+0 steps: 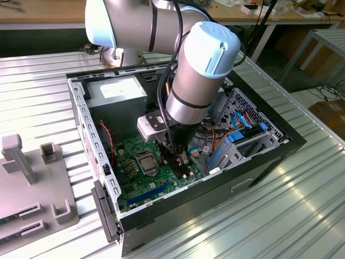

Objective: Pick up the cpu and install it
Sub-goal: 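Install the first cpu locking lever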

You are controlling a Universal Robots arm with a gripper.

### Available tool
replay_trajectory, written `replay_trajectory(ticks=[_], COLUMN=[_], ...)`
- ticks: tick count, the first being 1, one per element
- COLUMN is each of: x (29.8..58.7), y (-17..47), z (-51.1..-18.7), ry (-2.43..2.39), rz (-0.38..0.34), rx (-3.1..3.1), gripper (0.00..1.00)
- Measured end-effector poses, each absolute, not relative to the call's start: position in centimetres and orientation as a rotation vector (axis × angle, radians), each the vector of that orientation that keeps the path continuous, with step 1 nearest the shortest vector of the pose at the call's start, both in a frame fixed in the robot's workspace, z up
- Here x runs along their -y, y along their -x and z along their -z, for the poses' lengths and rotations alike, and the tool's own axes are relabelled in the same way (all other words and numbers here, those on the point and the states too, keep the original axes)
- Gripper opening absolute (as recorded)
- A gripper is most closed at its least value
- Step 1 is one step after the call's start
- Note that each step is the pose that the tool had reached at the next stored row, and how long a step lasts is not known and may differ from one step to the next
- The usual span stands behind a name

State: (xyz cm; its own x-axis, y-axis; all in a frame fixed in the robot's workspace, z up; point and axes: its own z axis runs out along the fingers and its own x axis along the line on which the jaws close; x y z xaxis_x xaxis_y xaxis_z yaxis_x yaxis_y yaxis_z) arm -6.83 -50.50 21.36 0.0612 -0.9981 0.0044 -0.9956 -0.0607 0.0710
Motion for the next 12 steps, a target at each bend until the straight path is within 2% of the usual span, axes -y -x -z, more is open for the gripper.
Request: replay_trajectory(ticks=[12], x=[50.51], y=[6.57], z=[-20.73], ry=[-2.249], rz=[0.068], rx=[2.11], gripper=[0.11])
